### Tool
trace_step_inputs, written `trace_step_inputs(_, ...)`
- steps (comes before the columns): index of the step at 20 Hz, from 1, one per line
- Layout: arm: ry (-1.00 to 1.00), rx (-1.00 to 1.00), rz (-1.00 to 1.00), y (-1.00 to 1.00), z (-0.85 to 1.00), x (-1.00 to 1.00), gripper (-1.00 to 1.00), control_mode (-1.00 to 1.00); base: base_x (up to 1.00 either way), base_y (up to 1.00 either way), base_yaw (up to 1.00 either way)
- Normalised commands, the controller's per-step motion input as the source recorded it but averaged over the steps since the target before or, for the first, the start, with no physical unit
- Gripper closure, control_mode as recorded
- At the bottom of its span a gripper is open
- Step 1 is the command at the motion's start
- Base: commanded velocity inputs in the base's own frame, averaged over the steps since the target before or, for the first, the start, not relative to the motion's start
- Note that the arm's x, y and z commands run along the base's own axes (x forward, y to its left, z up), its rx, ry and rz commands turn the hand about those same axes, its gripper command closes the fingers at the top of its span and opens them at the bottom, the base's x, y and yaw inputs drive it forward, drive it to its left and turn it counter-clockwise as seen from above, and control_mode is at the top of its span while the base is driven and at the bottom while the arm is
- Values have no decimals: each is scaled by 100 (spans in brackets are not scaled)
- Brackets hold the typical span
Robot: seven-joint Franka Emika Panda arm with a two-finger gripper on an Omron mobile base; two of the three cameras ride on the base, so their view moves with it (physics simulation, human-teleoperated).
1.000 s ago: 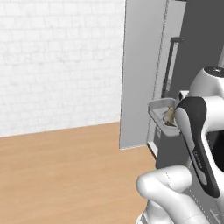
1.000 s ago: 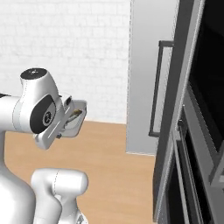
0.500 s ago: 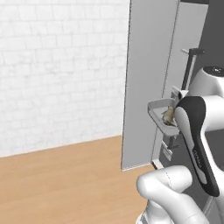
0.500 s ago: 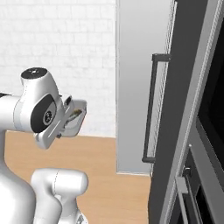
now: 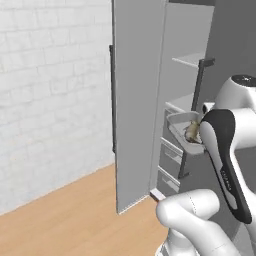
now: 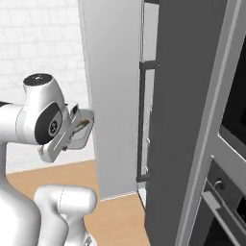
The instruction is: Take the meat container that has the fish and place it on the second highest rack of the freezer. Then take the vegetable container that has the cucumber and corn and place it on the highest rack of the freezer.
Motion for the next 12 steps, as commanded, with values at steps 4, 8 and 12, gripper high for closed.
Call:
trace_step_inputs(4,0,0,0,0,0,0,100,100,41,69,-64)
trace_step_inputs(8,0,0,0,0,0,0,100,100,46,65,-61)
trace_step_inputs(12,0,0,0,0,0,0,100,100,49,68,-58)
